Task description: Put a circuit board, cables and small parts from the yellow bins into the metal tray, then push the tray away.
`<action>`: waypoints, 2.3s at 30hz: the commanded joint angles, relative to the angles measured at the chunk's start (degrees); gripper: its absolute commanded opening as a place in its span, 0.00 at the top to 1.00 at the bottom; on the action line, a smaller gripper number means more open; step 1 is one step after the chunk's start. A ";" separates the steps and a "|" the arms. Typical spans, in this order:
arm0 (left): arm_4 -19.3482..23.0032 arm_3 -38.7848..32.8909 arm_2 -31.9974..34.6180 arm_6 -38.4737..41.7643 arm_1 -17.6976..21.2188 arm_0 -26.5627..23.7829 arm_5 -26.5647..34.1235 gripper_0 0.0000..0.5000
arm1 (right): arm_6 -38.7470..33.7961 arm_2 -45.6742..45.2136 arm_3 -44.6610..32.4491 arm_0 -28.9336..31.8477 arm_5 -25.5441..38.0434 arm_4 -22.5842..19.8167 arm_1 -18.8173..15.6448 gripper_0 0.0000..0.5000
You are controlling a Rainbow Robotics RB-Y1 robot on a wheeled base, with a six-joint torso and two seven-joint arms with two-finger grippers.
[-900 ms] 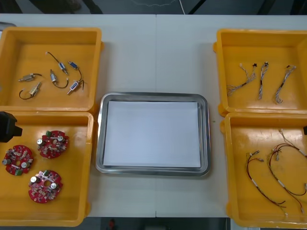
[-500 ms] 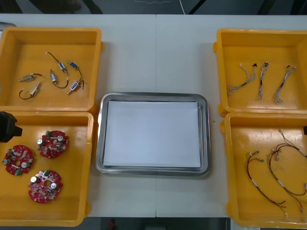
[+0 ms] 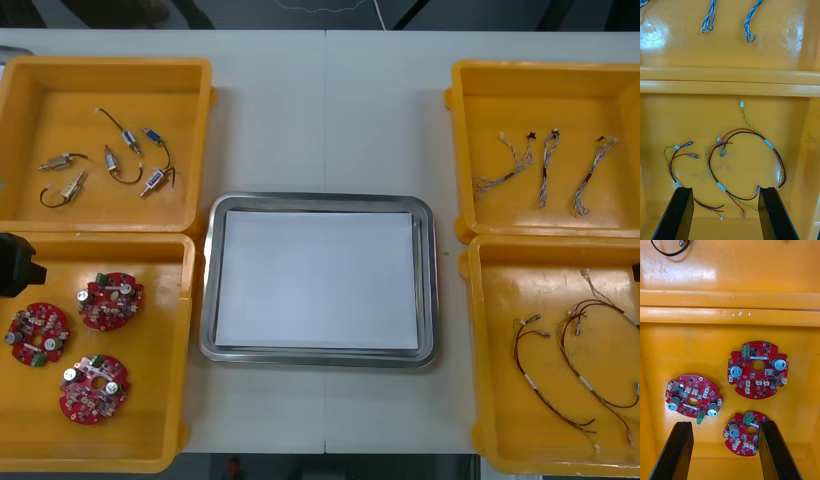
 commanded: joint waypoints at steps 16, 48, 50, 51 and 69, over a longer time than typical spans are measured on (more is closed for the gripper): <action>0.35 -1.82 1.63 -3.86 2.39 1.05 0.35 0.00 | -1.66 -1.81 -0.33 0.84 0.17 -0.49 -2.35 0.00; 0.35 -1.82 1.63 -3.86 2.39 1.05 0.35 0.00 | -1.66 -1.81 -0.33 0.84 0.17 -0.49 -2.35 0.00; 0.35 -1.82 1.63 -3.86 2.39 1.05 0.35 0.00 | -1.66 -1.81 -0.33 0.84 0.17 -0.49 -2.35 0.00; 0.35 -1.82 1.63 -3.86 2.39 1.05 0.35 0.00 | -1.66 -1.81 -0.33 0.84 0.17 -0.49 -2.35 0.00; 0.35 -1.82 1.63 -3.86 2.39 1.05 0.35 0.00 | -1.66 -1.81 -0.33 0.84 0.17 -0.49 -2.35 0.00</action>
